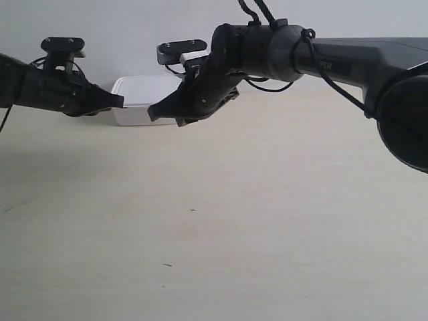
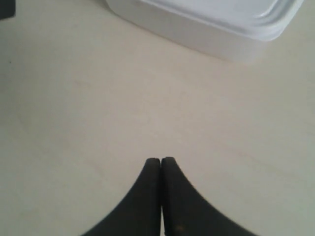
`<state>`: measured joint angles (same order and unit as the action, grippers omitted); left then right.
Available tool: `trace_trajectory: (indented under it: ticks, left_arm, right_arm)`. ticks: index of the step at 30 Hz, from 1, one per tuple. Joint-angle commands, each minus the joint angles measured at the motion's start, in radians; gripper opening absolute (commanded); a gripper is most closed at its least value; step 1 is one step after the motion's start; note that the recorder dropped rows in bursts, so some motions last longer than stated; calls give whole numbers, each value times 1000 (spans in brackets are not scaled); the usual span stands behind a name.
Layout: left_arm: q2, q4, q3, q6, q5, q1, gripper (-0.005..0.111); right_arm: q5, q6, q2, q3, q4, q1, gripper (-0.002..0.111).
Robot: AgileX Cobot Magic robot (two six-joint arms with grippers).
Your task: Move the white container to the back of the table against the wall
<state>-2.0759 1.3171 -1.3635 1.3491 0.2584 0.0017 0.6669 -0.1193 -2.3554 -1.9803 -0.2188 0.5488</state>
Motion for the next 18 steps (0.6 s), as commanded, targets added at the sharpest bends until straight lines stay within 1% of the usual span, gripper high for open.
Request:
trace_trajectory:
  ticks: [1,3,6,11,18]
  left_arm:
    - [71,275,94,271,55,-2,0]
    - [111,422,144,405,91,-2,0]
    - [187,427,199,463,112,-2,0]
    - [320,427,277,468,112,0,0]
    - [534,427,391,466,155,0,0]
  right_arm:
    - [23,-22,65,28,-23,-2,0]
    - [19,-60,117,68,-67,-2,0]
    - [3,-120,196,152,-127,-2,0]
    - [-82,-145,327,348,-141,-2,0]
    - [-252,-152,589,694,-168,-2,0]
